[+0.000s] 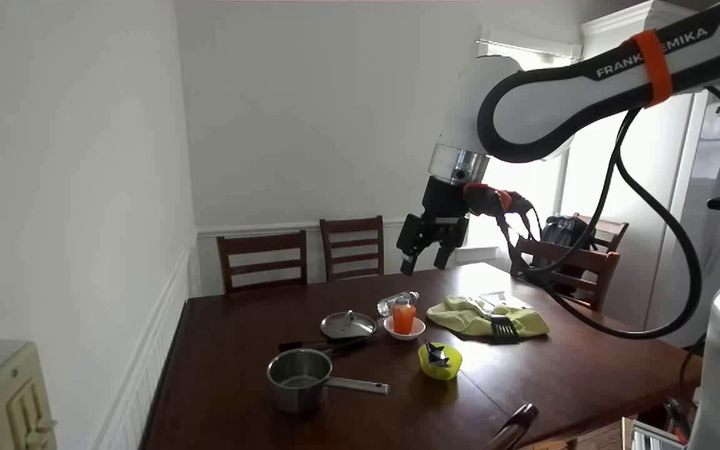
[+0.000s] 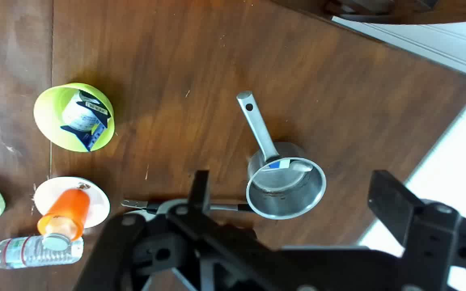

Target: Pour the content in the pot to the right of the table between the towel and the bowls

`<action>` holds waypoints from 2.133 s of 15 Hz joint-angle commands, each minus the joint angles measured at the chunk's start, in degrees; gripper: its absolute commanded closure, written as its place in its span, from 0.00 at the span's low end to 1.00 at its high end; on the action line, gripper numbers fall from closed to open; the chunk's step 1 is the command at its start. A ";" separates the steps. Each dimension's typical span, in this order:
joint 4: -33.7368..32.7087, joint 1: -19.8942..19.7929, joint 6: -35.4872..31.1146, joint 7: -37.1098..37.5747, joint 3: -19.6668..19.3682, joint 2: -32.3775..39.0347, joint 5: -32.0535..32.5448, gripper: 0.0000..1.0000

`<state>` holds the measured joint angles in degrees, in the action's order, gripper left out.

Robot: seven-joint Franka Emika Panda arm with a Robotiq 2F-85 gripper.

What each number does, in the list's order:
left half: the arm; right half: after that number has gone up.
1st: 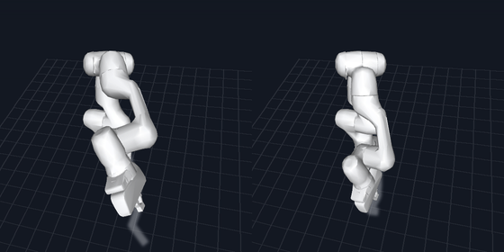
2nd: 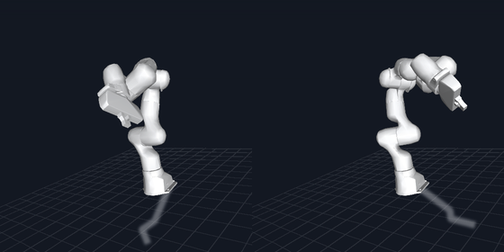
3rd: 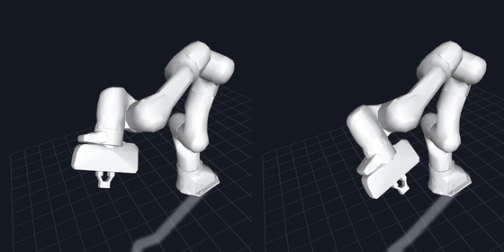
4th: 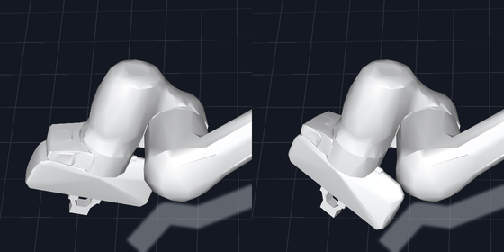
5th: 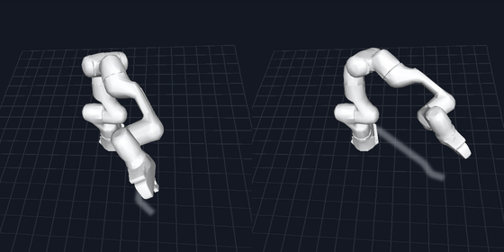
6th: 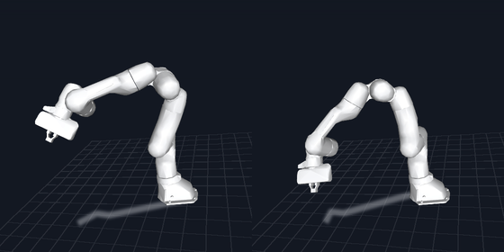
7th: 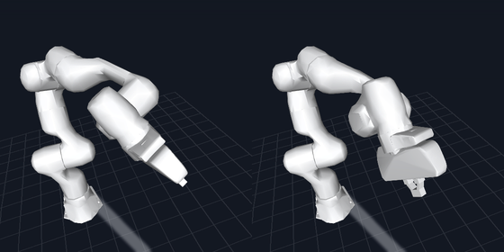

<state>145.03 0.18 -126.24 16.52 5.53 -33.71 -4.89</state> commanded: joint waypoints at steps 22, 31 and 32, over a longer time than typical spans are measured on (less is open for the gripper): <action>-19.93 -3.10 -5.80 28.35 -2.31 41.75 8.06 0.00; -28.17 -0.50 -12.39 28.21 -5.21 53.71 8.79 0.00; -28.28 0.67 -16.60 28.89 -6.63 55.30 11.29 0.00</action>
<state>117.44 -1.82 -133.58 45.43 2.11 17.24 4.16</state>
